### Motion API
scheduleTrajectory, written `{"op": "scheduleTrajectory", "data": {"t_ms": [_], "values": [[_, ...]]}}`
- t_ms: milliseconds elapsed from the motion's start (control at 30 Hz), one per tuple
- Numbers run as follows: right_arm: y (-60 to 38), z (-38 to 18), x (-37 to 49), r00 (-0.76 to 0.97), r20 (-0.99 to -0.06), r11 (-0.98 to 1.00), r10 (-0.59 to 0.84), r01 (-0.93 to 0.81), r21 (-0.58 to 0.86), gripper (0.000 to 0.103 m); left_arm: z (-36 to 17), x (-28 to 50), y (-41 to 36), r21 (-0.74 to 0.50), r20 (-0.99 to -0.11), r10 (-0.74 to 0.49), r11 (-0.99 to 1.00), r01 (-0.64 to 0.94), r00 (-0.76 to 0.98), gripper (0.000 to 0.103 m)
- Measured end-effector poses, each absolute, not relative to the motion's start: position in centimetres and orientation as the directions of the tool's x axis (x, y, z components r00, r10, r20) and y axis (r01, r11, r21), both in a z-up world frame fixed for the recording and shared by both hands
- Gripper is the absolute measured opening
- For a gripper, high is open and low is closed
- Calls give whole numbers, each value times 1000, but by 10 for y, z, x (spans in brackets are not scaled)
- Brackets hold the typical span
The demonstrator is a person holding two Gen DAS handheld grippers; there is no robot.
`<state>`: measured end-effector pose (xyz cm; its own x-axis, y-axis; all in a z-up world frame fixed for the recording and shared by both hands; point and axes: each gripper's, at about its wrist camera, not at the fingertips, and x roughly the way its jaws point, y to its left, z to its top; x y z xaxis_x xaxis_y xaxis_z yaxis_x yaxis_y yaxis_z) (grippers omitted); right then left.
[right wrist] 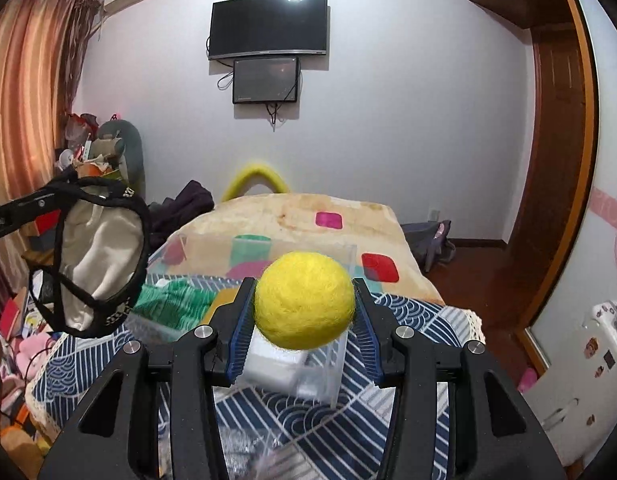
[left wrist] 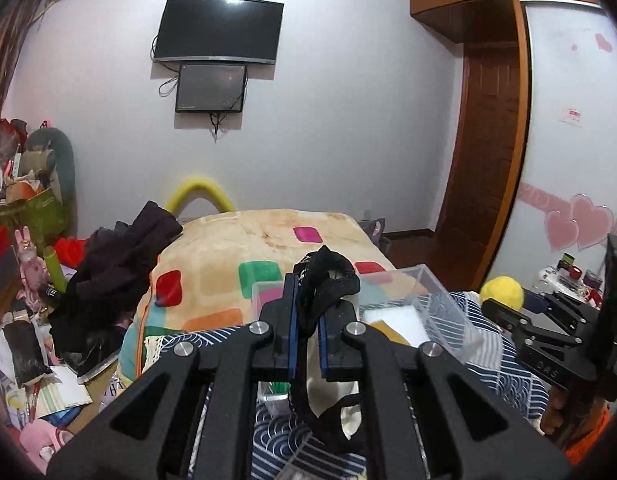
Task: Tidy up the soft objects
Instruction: 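Drop the felt ball into the box with the right tool while the left drops the bag in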
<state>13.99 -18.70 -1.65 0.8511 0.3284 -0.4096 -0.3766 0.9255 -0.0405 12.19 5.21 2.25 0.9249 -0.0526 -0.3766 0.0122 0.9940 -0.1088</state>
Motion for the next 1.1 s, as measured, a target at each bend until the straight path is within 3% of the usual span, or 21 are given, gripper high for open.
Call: {"op": "scheduleTrajectory", "data": {"t_ms": [467,800,900,967,1100], "values": [[-171,-58,177,786,-533,921,314,-389,-31,43,-42,195,54,-145,-506,-50,989,-28,861,7],[-167,-61,178,779,-554,915,294,-397,-74,44,-70,204,43,-118,-587,-60,993,-12,807,9],[-168,-60,177,769,-563,909,303,-411,-72,47,-69,202,43,-119,-594,-60,993,-14,802,25],[-169,-58,177,769,-560,909,309,-412,-64,54,-64,198,45,-128,-593,-57,992,-24,803,56],[-172,-52,171,778,-542,909,318,-413,-60,59,-50,184,43,-122,-566,-57,992,-15,823,65]]}}
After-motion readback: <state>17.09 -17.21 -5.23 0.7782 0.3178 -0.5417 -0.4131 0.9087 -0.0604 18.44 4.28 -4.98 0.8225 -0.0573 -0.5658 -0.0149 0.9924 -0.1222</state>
